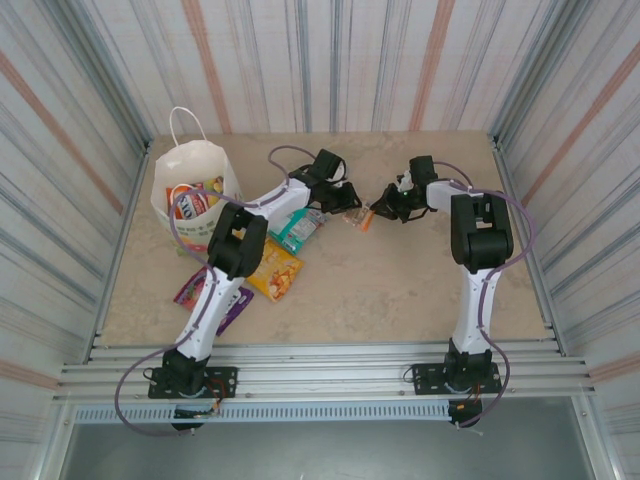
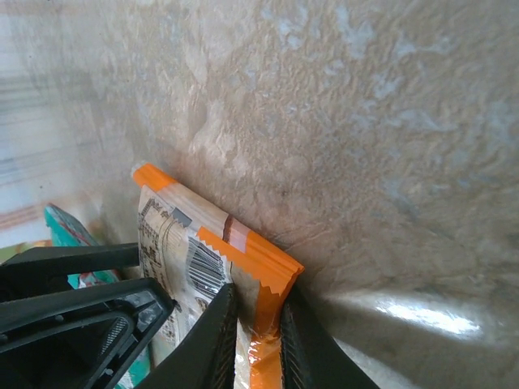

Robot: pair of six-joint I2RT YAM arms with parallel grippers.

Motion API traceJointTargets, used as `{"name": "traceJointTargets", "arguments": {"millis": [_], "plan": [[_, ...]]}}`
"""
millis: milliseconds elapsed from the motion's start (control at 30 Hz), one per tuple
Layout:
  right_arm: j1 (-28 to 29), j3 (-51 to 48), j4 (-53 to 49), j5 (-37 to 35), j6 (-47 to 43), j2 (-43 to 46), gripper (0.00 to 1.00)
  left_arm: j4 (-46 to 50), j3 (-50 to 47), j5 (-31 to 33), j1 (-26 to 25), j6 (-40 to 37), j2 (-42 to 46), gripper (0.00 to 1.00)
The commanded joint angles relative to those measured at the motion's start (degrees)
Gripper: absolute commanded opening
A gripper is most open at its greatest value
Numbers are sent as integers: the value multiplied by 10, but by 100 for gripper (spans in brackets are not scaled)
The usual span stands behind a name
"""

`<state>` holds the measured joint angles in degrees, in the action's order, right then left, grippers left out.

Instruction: Place the snacks into the paper bag

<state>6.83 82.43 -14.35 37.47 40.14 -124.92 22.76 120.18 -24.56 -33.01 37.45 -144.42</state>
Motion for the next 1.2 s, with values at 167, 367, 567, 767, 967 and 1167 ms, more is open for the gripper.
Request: {"name": "traceJointTargets", "arguments": {"millis": [167,367,567,767,967,1167], "plan": [[10,4,8,12,21,-20,18,-1,-24,-28,-1,15,19,25],[8,-4,13,12,17,2,24,-3,-38,-12,0,-1,57,13],[-11,-43,17,-5,1,84,40,32,-43,18,-3,-52,110,4],[-13,-74,10,-15,-21,174,43,57,-52,60,-8,-109,188,0],[8,-112,32,-24,-42,270,44,135,-17,130,-10,-217,276,0],[74,-130,47,-38,-108,341,44,232,27,206,-2,-346,353,0]]}}
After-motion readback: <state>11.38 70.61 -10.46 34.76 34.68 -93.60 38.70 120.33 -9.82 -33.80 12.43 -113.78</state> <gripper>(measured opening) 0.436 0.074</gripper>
